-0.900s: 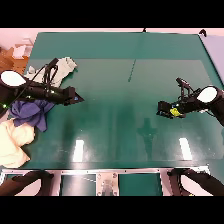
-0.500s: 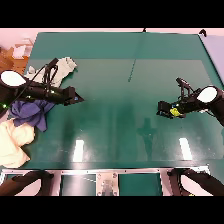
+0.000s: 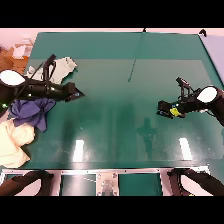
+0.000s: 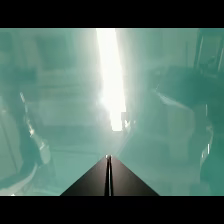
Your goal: Fold the shirts.
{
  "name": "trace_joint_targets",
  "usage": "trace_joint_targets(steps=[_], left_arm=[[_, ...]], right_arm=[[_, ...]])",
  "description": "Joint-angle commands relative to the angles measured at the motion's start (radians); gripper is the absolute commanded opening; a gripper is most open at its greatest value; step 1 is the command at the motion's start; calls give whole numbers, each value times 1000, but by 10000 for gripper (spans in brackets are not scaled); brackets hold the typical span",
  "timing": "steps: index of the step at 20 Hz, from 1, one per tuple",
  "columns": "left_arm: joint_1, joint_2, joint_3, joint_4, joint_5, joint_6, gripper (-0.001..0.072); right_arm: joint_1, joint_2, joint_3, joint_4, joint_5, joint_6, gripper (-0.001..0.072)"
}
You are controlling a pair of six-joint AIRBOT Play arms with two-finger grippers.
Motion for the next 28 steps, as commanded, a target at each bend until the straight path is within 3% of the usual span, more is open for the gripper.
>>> trace_joint_targets(steps=[1, 4, 5, 7, 8, 9, 10, 11, 17, 20, 21, 22, 23, 25, 26, 28], left_arm=[[46, 0, 43, 157, 256, -10, 21], [154, -29, 118, 494, 454, -56, 24], [189, -77, 158, 556, 449, -48, 79], [236, -209, 232, 576, 439, -31, 433], [240, -274, 260, 583, 453, 33, 641], [239, -327, 280, 584, 480, 90, 720], [240, -385, 304, 586, 503, 121, 720], [240, -440, 329, 599, 511, 129, 720], [204, -647, 433, 636, 534, 156, 720], [206, -657, 433, 784, 478, 135, 720], [205, -656, 433, 859, 463, 95, 718], [205, -657, 432, 911, 452, 76, 635], [205, -657, 432, 919, 446, 70, 356], [201, -657, 433, 914, 466, 62, 72], [201, -657, 433, 908, 469, 44, 21], [201, -654, 456, 855, 422, 37, 19]], right_arm=[[0, 1, 0, 0, -57, 0, 16], [0, 1, 0, 0, -131, -4, 16], [0, 0, 0, 0, -164, -5, 17], [0, -8, 0, -1, -225, -5, 17], [0, -11, 0, -3, -245, -4, 18], [0, -16, 0, -3, -261, -4, 82], [0, -20, 0, -3, -275, -4, 186], [-2, -25, 0, -3, -283, -4, 205], [-4, -35, 0, -3, -343, -3, 200], [-4, -35, 0, -2, -346, -3, 193], [-4, -35, 0, -3, -346, -4, 193], [-4, -35, 0, -3, -347, -3, 193], [-4, -35, 0, -3, -347, -4, 193], [-4, -35, 0, -2, -347, -4, 193], [-4, -35, 0, -3, -347, -4, 193], [-4, -35, 0, -3, -348, -4, 192]])
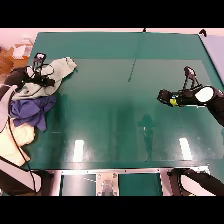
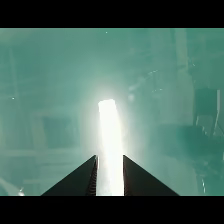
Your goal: Fold the shirts.
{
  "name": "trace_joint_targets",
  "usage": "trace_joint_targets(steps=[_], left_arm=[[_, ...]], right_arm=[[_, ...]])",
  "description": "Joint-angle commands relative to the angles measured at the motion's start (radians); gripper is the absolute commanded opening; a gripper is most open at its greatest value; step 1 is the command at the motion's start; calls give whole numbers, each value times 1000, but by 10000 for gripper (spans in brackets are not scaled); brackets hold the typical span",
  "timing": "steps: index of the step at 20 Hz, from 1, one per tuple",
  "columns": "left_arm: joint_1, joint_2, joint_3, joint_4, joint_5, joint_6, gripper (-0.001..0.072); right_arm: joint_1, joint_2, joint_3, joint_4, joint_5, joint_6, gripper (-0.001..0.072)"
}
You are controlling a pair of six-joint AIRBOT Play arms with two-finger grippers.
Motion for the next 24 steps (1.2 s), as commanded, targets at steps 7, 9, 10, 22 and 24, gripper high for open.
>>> trace_joint_targets(steps=[7, 9, 10, 22, 24], left_arm=[[-205, 4, 419, -280, -448, 38, 18], [-326, 4, 504, -420, -536, 35, 19], [-393, 4, 534, -476, -563, 29, 19], [-869, -69, 553, -544, -516, -227, 648], [-787, -62, 575, -542, -631, -266, 647]], right_arm=[[-66, 0, 29, 3, 23, 0, 73], [-140, 0, 79, 3, 90, -1, 74], [-181, 0, 110, 3, 131, -3, 74], [-335, 0, 212, 31, 420, -79, 268], [-340, -3, 212, 30, 443, -84, 437]])
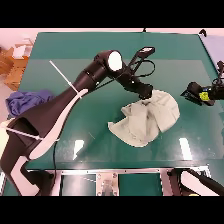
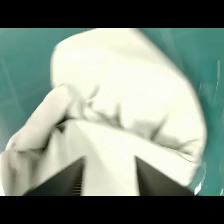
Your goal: Fold the shirts.
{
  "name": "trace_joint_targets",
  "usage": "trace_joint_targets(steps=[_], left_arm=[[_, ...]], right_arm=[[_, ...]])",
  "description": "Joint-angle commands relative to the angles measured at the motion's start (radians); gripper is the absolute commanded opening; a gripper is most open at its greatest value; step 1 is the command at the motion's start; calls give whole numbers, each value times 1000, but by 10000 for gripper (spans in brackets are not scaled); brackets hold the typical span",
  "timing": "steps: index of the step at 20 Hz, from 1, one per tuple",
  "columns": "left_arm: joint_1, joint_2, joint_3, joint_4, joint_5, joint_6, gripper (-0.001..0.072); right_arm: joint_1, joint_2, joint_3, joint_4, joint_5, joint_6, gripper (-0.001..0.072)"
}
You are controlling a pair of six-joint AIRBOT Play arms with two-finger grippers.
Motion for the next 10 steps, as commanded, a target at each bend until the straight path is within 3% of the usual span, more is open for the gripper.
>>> trace_joint_targets(steps=[1, 3, 5, 8, 9, 10], left_arm=[[98, 6, 16, -1, -177, -109, 647], [199, 8, -10, 0, -384, -150, 646], [252, 18, -127, -1, -491, -167, 646], [235, 116, -503, -38, -315, -133, 647], [223, 150, -656, -88, -241, -113, 648], [215, 169, -789, -149, -190, -87, 648]], right_arm=[[-23, -13, 3, 12, 76, -28, 450], [-97, -58, 3, 39, 142, -29, 452], [-199, -112, 3, 58, 214, -32, 453], [-328, -158, 2, 58, 226, -34, 461], [-360, -179, 2, 58, 240, -34, 533], [-377, -204, 2, 57, 261, -34, 542]])
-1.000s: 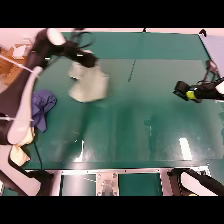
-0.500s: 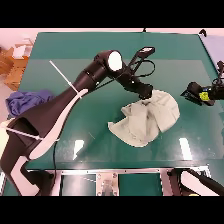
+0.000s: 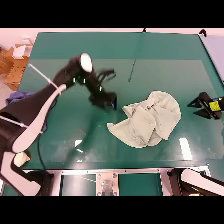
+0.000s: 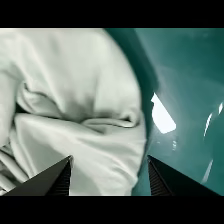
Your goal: Fold the shirts.
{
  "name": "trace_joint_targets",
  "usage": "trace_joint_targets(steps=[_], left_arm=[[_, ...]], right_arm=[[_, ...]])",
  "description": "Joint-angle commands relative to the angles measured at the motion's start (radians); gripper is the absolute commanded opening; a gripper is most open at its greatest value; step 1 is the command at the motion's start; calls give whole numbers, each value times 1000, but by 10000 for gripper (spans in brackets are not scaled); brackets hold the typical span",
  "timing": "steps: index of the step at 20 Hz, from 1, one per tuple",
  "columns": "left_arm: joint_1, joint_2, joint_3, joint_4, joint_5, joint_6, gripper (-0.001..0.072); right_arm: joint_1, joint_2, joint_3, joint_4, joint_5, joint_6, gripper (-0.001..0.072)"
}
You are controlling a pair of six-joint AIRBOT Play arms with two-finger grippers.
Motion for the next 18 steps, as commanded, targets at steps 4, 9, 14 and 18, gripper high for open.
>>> trace_joint_targets(steps=[4, 9, 14, 18], left_arm=[[-7, 81, -626, -426, 269, 199, 647], [-44, 80, -622, -485, 522, 235, 361], [-42, 82, -518, -512, 566, 293, 20], [-38, 113, -426, -415, 583, 277, 19]], right_arm=[[-75, -124, -98, 6, 114, -4, 541], [6, -121, -299, 80, -5, -40, 541], [32, -121, -323, 265, -105, -135, 167], [31, -120, -307, 295, -148, -208, 16]])
